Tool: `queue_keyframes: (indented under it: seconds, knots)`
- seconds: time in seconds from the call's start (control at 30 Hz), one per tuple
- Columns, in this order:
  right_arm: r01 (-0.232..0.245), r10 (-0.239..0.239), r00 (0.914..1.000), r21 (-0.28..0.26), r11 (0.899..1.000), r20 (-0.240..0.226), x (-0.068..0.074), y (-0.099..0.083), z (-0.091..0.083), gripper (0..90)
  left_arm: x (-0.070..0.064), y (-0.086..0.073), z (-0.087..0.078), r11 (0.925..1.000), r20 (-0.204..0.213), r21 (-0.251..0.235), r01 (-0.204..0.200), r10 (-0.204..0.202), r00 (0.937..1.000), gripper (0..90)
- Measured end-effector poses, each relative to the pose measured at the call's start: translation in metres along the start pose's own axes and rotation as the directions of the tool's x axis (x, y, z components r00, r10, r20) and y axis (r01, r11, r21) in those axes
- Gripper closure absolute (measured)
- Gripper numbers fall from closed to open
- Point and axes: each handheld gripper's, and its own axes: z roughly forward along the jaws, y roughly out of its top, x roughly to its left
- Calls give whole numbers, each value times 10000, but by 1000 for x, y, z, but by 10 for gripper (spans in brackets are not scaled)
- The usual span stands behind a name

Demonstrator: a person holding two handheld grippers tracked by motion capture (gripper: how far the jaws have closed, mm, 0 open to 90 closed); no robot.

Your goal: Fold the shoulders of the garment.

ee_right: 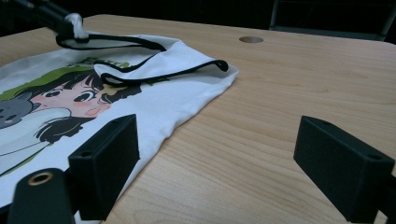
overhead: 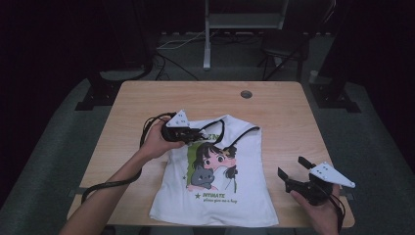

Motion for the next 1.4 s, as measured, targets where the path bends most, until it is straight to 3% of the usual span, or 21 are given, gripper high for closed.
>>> queue_keyframes:
  seconds: [0.2,0.37,0.77,1.07,1.3,1.4]
  knots:
    - [-4,4,10000,-7,10000,4,0,0,0,138,-10,-7,4,9983,162,461,-349,342,9993,814]
    - [27,-27,10000,-2,10000,9,0,0,0,138,-13,-11,4,9979,174,536,-369,360,9992,813]
    - [29,-29,10000,7,10000,12,0,0,0,138,-18,-10,4,9934,320,756,-859,837,9960,812]
    - [61,-61,10000,10,10000,7,0,0,0,138,-23,-16,7,9863,625,1182,-1148,1080,9922,787]
    - [32,-32,10000,-1,10000,2,0,0,0,138,-19,-13,3,9917,751,949,-865,795,9940,607]
    - [45,-45,10000,16,10000,1,0,0,0,138,-21,-12,2,9927,809,786,-916,852,9931,532]
